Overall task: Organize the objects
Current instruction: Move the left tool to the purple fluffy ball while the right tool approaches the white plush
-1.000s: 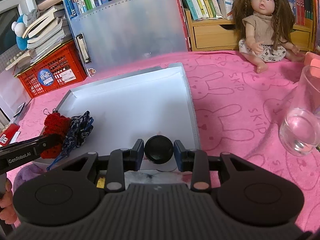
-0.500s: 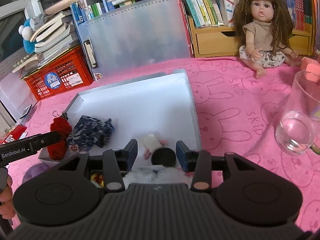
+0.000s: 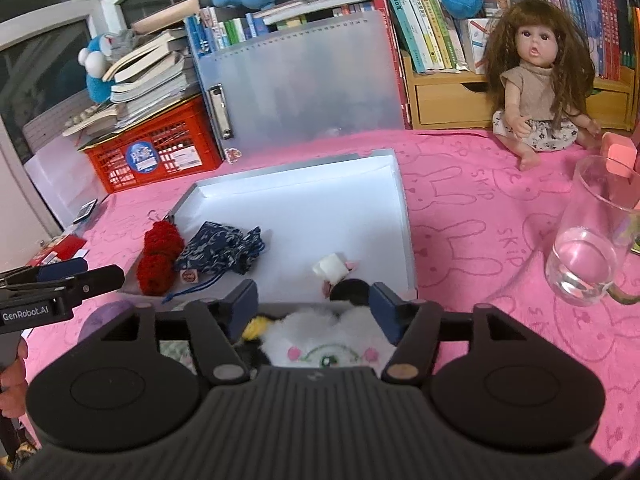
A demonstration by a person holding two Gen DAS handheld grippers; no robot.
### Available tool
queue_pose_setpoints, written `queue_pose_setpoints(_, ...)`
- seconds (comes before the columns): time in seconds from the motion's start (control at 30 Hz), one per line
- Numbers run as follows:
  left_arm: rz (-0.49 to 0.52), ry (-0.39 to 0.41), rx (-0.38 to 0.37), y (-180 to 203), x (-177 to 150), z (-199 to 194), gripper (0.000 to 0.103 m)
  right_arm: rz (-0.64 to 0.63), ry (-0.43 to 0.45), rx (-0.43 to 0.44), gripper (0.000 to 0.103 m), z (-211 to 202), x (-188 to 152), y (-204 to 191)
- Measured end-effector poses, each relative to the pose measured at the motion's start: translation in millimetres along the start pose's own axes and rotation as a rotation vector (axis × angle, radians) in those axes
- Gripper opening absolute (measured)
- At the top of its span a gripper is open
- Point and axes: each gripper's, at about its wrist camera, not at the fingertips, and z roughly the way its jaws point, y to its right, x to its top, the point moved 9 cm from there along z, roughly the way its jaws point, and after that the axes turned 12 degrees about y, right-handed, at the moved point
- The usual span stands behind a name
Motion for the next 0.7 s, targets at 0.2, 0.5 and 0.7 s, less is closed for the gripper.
queue_pose_setpoints(0.2, 0.014, -0.007, 0.019, -9.6, -14.5, -14.1, 0.088, -0.023, -0.011, -0.005, 0.082, -8.2, -11.6, 1.3)
queue_pose_setpoints(0.5, 0.018, -0.043, 0.06, -26.0, -39.2, -19.7, 0.09, -0.035, -0.03, -0.009, 0.087, -13.0, -27.8, 3.3)
queue_pose_setpoints(0.7, 0.018, -0.056, 0.076, -30.2, -48.8, -19.7, 0.09, -0.039, -0.046, -0.016, 0.09, -12.7, -39.2, 4.7)
